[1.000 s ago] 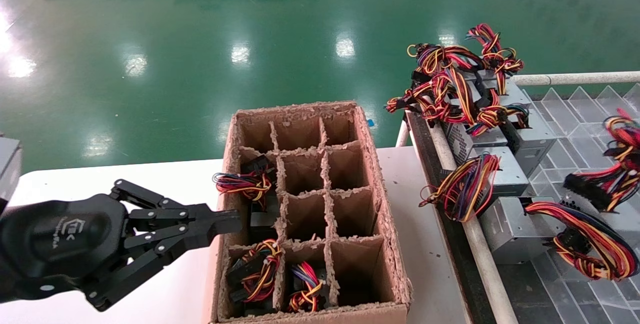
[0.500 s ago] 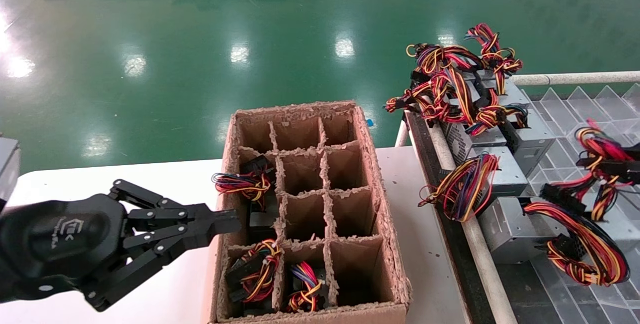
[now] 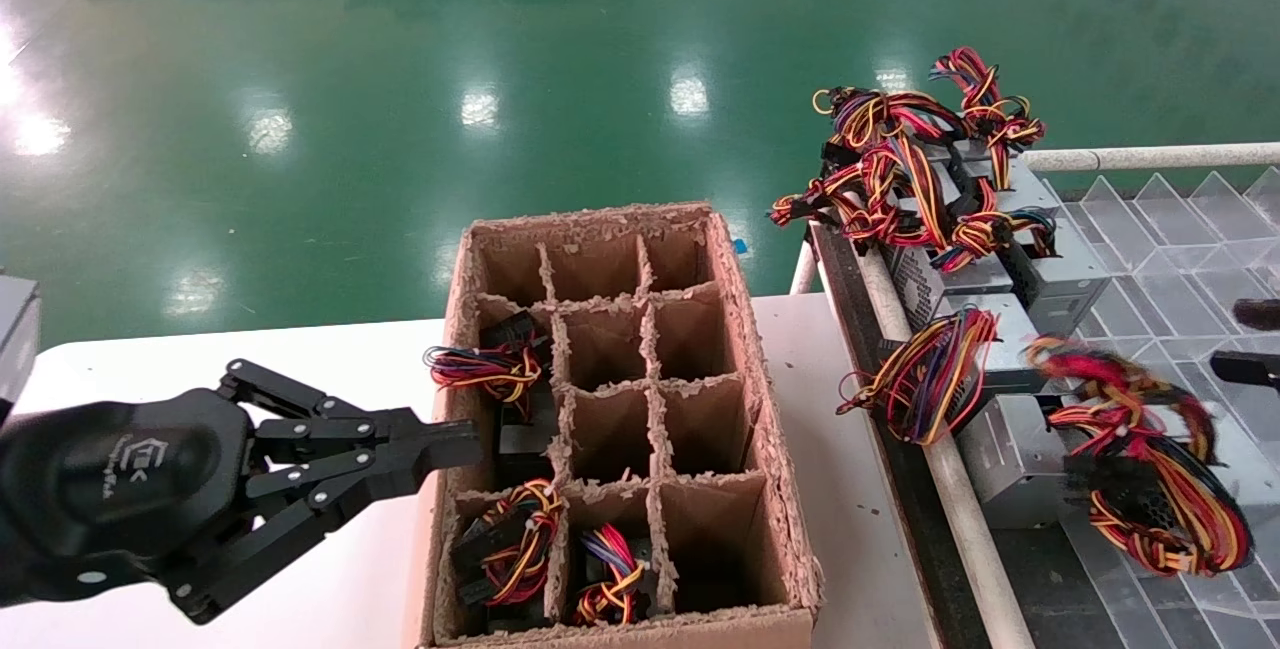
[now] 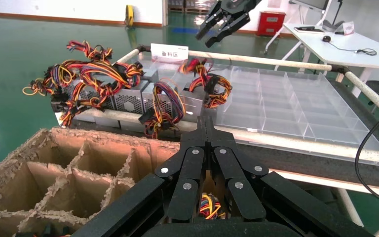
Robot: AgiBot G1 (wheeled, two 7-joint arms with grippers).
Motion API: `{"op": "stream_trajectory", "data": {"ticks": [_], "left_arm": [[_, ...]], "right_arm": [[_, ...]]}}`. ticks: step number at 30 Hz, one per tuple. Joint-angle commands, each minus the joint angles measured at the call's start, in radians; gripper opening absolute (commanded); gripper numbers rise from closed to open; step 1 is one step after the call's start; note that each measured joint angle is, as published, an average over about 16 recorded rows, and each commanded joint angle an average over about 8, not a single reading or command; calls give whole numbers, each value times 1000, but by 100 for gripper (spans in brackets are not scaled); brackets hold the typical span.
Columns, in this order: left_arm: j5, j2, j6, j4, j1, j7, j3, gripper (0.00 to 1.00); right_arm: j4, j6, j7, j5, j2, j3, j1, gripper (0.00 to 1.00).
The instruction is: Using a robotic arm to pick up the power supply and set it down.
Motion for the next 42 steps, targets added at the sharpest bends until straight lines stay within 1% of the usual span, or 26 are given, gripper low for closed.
{"op": "stream_trajectory", "data": {"ticks": [1, 4, 7, 10, 13, 17, 27, 35, 42], "left_arm": [[0, 0, 0, 0, 0, 0, 0, 0], [0, 0, 0, 0, 0, 0, 0, 0], [0, 0, 0, 0, 0, 0, 0, 0], [0, 0, 0, 0, 0, 0, 0, 0], [0, 0, 0, 0, 0, 0, 0, 0], [0, 0, 0, 0, 0, 0, 0, 0], [0, 0, 0, 0, 0, 0, 0, 0], [0, 0, 0, 0, 0, 0, 0, 100], [0, 0, 0, 0, 0, 0, 0, 100]], "right_arm": [[8, -10, 7, -15, 3, 3, 10, 100], [3, -31, 27, 27, 6, 18, 27, 100], [-10, -47, 35, 95, 7, 28, 31, 100], [-21, -52, 25, 156, 8, 32, 22, 100], [-20, -52, 13, 178, 1, 47, 0, 100], [-1, -52, 8, 179, -23, 94, -52, 100], [48, -39, -15, 205, -101, 236, -236, 100], [88, -29, -33, 226, -163, 349, -382, 100], [123, -21, -49, 244, -218, 448, -511, 100]]}}
